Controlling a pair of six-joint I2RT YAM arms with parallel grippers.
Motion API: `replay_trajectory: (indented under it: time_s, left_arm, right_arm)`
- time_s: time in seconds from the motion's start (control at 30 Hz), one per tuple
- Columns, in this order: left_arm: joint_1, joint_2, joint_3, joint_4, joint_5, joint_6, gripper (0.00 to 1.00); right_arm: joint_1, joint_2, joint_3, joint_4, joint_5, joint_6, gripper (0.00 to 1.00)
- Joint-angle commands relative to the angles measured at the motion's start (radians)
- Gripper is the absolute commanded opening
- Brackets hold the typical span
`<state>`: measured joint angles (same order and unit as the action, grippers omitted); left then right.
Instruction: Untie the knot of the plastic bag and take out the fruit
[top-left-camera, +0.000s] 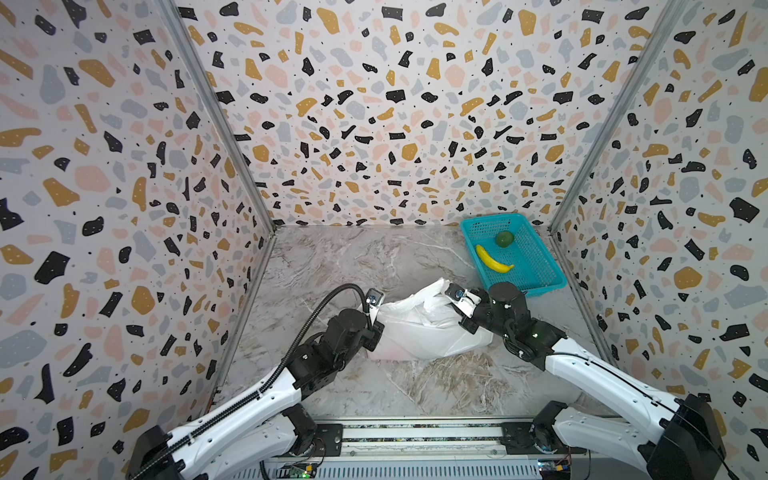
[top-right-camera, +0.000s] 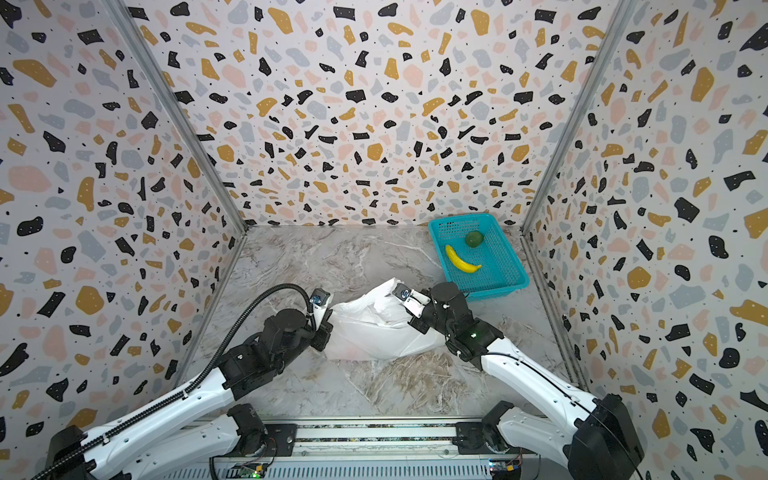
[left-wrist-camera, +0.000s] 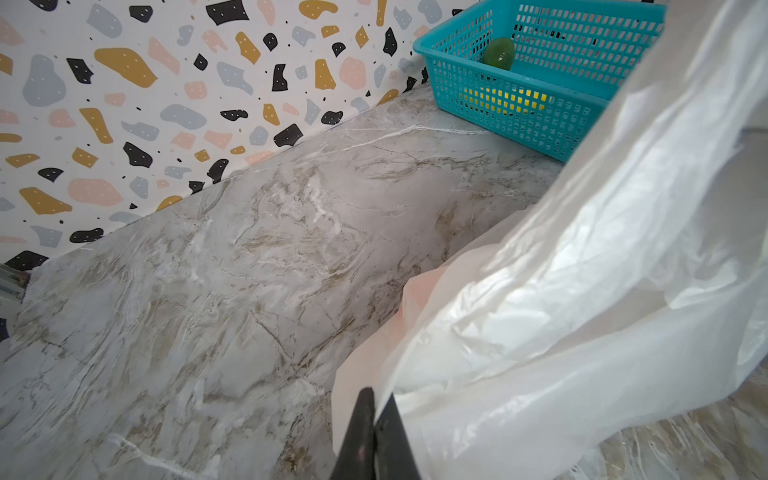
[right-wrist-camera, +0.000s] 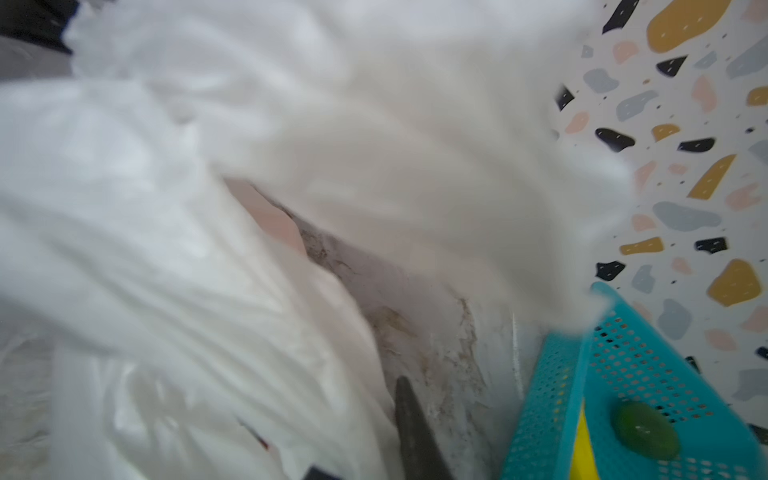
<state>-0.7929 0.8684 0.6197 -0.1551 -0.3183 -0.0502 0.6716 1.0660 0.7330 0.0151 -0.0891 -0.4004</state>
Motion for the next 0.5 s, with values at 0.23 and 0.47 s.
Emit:
replay_trajectory:
  time_s: [0.23, 0.47]
  left_arm:
    - [0.000, -0.013, -0.001, -0.007, -0.022, -0.103, 0.22]
    - [-0.041, -0.039, 0.148, -0.057, 0.085, -0.043, 0.91]
  right_arm:
    - [-0.084, -0.155, -0.003, -0.123, -0.035, 0.289, 0.00]
    - [-0.102, -0.192, 0.012, -0.156, -0.093, 0.348, 0.00]
